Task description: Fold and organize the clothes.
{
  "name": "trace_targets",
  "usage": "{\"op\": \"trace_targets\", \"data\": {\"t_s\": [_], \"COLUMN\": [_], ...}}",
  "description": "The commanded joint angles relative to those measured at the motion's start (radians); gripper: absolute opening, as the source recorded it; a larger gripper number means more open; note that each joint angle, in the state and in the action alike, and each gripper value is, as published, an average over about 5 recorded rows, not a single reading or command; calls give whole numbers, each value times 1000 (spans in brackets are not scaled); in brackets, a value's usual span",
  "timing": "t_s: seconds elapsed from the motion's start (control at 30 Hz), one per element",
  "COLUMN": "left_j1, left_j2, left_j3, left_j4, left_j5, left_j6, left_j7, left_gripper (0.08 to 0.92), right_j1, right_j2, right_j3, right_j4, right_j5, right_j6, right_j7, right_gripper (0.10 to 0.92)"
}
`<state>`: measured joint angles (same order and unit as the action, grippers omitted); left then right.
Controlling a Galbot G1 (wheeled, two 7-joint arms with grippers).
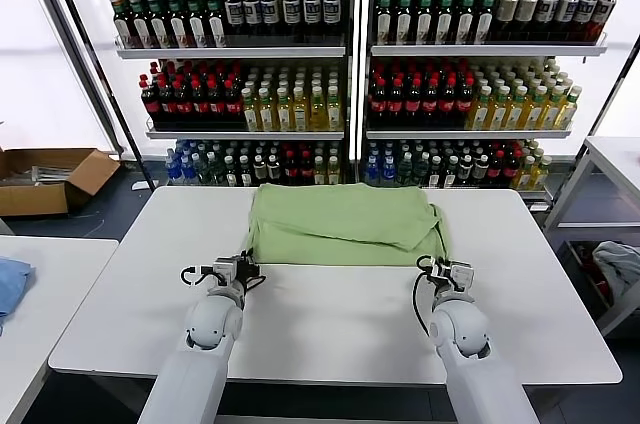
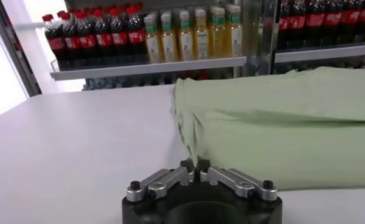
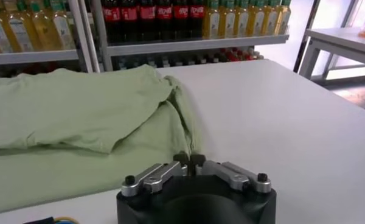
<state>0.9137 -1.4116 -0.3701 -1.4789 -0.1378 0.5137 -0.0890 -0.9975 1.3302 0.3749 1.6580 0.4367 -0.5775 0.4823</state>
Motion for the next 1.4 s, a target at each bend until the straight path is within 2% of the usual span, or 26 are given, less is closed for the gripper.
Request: {"op": "trace_targets", "data": {"t_s": [0.03,0.2,0.37,0.63,0.77,0.97,1.07,1.13,1.4], "left_j1": [53,170,363,673,782,837,829,824,818], "left_j2": [3,23,43,114,117,99,79,68,46], "left_j3": [-1,-6,-29,-33,-43,-41,-29,-21,-21], "left_j4": [-56,-224,-446,-731,-774,-789,-802,-812,-953], "left_j5": [5,9,8,1,22,44,51,55,27], "left_j6": [1,-1,-6,-3,-17,-32,-24,-18,1], "left_j7": [7,9,2,-38,-60,-85,-87,-87,-64], "left_gripper": [92,92,92,92,92,92,94,105,289], "right_j1": [-39,-144,-302,-605,-698,-743,-750,-753,-752], "right_j2": [2,-17,-37,-35,-34,-36,-39,-40,-41], "right_j3": [-2,7,24,23,6,0,-2,-5,20], "right_j4": [58,219,414,551,584,636,656,669,802], "right_j5": [0,1,7,-37,-70,-92,-92,-90,-81], "right_j6": [-1,-1,0,27,39,38,35,33,23], "right_j7": [-1,12,34,108,178,202,207,209,208], "right_gripper": [107,107,107,107,107,108,149,207,433]}}
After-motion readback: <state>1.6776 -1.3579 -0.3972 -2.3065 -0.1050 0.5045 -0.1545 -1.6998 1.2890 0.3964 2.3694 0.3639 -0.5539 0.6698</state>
